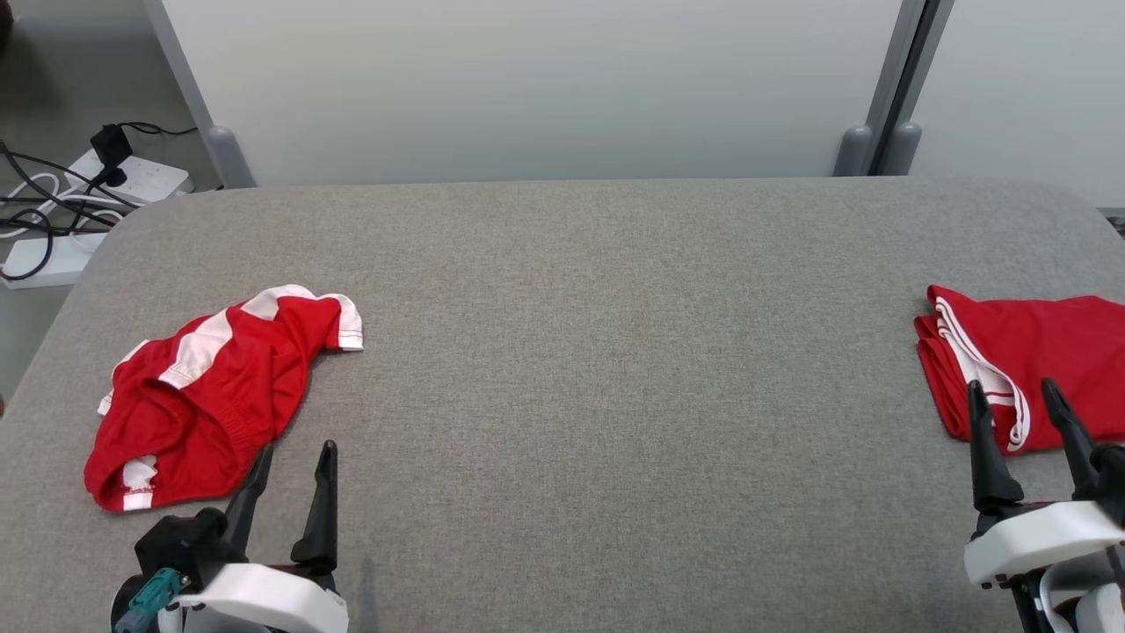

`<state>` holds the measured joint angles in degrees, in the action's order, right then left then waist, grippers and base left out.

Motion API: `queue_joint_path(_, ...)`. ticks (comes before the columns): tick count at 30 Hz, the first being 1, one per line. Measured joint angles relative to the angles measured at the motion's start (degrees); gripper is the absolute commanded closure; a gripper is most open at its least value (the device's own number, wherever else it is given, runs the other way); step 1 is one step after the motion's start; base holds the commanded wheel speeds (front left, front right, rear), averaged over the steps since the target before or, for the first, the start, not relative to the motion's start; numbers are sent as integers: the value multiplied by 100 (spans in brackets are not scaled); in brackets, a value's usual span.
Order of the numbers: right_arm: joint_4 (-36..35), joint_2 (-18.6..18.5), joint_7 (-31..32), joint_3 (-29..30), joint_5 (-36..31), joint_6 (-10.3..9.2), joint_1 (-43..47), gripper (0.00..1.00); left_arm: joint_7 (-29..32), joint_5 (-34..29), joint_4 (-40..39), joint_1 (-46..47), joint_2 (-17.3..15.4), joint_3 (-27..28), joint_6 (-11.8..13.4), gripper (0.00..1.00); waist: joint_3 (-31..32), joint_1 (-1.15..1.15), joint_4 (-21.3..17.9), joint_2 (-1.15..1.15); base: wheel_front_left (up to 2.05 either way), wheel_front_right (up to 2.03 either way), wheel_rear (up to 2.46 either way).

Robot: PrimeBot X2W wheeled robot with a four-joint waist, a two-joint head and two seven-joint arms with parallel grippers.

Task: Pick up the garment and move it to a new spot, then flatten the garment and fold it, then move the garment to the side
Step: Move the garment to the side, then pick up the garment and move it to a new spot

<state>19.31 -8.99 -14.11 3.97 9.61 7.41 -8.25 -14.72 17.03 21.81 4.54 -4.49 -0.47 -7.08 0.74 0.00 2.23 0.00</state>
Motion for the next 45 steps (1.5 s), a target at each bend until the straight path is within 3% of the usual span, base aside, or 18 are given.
queue_joint_path(12,15,179,-2,-8,-188,0,82,0,0,-591,83,-107,164,509,26,0,-7,0,49,0,0,0,0)
queue_joint_path(27,35,204,-4,-20,-240,0,89,0,0,-699,92,-107,205,667,24,0,-58,0,119,0,0,0,0)
queue_joint_path(35,66,263,-5,-263,-197,0,87,0,0,-697,126,-105,213,669,14,0,-103,0,525,0,0,0,0)
queue_joint_path(45,197,275,-11,-619,-108,0,51,0,0,-681,144,-108,215,736,109,0,-186,0,1463,0,0,0,0)
